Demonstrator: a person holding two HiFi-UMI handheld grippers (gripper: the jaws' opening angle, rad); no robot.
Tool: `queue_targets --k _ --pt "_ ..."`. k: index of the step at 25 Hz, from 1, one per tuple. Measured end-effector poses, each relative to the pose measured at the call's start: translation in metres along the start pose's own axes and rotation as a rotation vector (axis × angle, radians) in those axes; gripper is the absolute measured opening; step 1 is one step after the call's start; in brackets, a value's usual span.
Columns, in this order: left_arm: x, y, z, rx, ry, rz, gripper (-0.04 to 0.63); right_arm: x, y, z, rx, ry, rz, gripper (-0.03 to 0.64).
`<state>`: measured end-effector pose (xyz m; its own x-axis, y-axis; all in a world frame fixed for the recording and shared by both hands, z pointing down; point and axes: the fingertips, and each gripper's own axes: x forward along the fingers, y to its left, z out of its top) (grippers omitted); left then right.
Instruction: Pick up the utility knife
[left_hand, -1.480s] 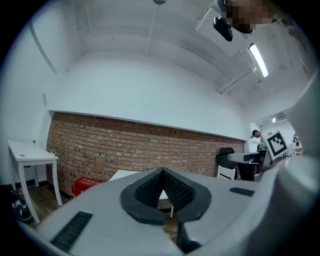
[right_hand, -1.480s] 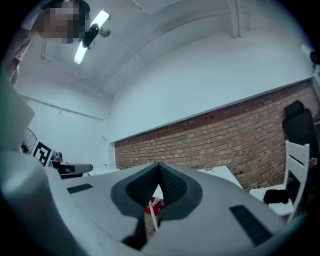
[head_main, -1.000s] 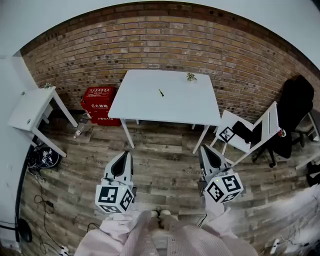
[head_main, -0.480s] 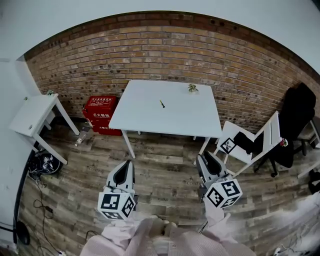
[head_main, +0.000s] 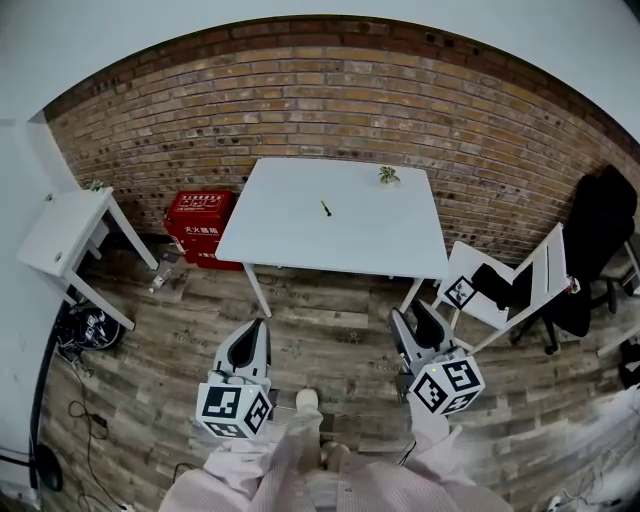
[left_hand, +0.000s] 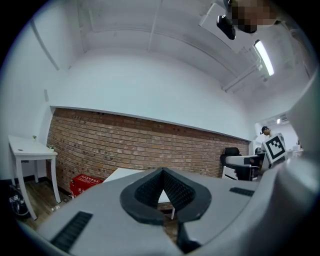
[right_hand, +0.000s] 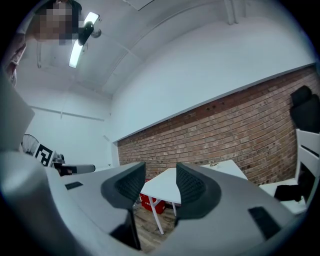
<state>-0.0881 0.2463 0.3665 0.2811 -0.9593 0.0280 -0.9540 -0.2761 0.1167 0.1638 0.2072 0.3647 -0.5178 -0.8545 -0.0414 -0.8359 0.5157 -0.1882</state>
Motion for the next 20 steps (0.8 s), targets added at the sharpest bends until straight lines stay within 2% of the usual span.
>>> queue_targets --k 11,20 --pt "0.076 0.05 0.0 -0.013 0.01 0.001 -0.008 0.089 -0.023 -0.014 0.025 0.029 0.006 0.181" --pt "0.151 0.089 0.002 -0.017 0.035 -0.032 -0.008 0.163 -0.049 -0.022 0.041 0.052 -0.034 0.181"
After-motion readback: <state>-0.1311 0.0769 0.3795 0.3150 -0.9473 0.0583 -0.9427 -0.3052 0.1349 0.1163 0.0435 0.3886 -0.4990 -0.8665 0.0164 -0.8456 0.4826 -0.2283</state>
